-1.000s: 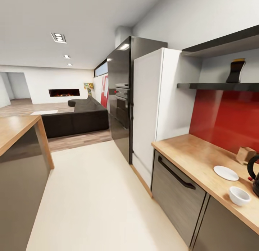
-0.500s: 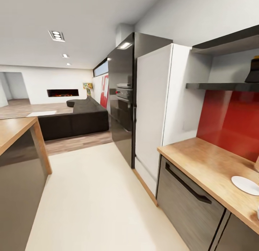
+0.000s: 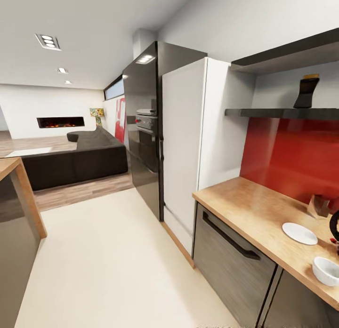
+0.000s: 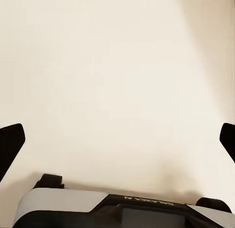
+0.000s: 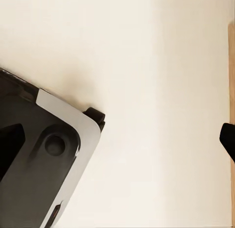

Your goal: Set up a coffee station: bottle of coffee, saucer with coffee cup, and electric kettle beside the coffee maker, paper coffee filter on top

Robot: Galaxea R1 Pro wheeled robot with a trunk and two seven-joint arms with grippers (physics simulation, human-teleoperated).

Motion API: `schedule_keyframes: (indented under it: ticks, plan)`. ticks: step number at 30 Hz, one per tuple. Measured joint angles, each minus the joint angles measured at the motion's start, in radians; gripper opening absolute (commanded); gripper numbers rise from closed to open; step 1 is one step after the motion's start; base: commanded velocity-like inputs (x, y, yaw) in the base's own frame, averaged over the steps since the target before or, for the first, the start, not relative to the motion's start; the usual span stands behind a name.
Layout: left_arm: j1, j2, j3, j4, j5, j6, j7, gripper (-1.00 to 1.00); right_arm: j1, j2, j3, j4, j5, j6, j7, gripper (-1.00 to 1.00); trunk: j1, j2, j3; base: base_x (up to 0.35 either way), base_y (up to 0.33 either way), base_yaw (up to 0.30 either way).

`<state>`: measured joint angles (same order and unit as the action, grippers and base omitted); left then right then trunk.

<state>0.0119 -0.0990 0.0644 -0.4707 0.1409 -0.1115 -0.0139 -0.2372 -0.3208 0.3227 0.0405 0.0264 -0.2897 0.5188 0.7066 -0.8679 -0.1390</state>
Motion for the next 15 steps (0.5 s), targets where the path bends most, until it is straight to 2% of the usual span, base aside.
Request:
schedule_keyframes:
  ticks: [15]
  plan:
    - [0.0,0.0,0.0,0.0,0.0,0.0,0.0,1.0,0.0,0.0,0.0,0.0,0.0,0.0,0.001,1.0,0.0,0.0,0.0,0.0,0.0,-0.25]
